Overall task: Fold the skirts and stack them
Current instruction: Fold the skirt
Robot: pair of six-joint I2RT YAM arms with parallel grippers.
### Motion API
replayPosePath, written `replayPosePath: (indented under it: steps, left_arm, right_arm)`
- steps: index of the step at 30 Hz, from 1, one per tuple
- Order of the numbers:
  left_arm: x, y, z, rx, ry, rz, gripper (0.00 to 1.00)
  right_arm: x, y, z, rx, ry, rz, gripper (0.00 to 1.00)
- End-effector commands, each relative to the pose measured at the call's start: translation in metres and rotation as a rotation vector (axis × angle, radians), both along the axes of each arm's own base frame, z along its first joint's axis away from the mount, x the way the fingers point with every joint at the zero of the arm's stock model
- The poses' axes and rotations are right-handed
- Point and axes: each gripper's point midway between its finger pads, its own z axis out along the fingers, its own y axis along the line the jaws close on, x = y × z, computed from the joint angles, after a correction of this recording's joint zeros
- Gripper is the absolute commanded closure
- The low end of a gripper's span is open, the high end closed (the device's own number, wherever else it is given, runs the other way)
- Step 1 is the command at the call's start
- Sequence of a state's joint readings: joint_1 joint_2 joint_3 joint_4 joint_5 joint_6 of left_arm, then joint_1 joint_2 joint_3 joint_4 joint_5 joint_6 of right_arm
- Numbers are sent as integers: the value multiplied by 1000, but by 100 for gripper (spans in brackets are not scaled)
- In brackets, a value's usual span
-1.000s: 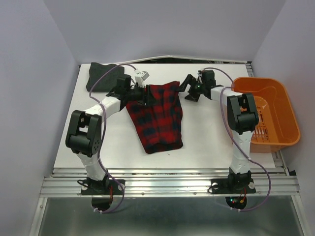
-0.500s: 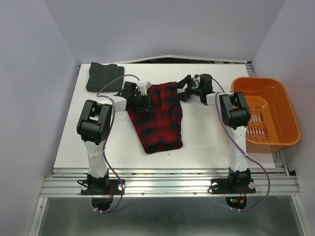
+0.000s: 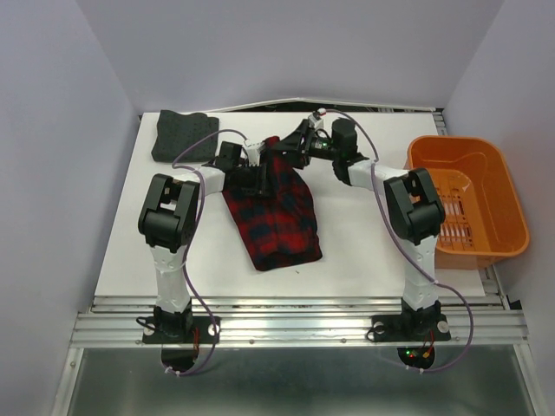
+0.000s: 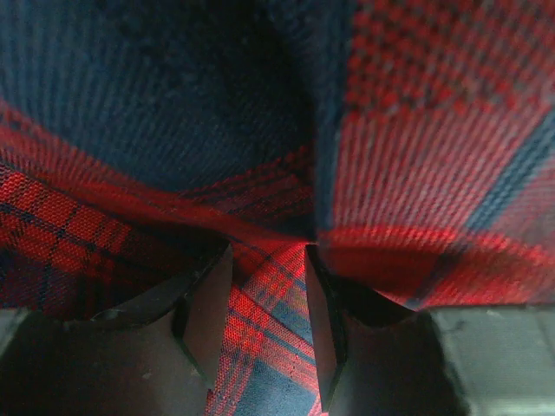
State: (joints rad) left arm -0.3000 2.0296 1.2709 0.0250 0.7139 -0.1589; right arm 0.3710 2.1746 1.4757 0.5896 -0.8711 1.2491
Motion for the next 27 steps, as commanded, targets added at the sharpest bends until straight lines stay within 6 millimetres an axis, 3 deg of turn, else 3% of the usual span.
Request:
replayPosePath:
  steps: [1,7,10,11,15,18,21,23,27]
  left_arm:
    - [7,5,1,25,-23,10,50]
    - [8,5,-3,30,-14,10,50]
    - [11,6,-2,33,-23,10,50]
    - [8,9,-2,42,-11,11,48]
    - [9,9,3,42,-19,13,46]
    - [9,10,6,48,-33,8,46]
    - [10,11,11,57,-49,5,46]
    - [10,12,15,60,-60,2,44]
    - [12,15,31,68,-110,4,40]
  right_arm:
    - [-14,-5,60,71,-166,26,24]
    - [-25,-8,96,85,-314,38,25]
    - [2,-26,101,36,-351,-35,25]
    - [28,-38,88,-112,-430,-98,23]
    - [58,-53,81,-313,-498,-211,20]
    - [67,-63,88,-400,-551,-256,19]
    - [61,-59,93,-375,-542,-227,23]
    - [57,-54,85,-339,-480,-196,25]
    - [52,-42,25,-299,-309,-107,36]
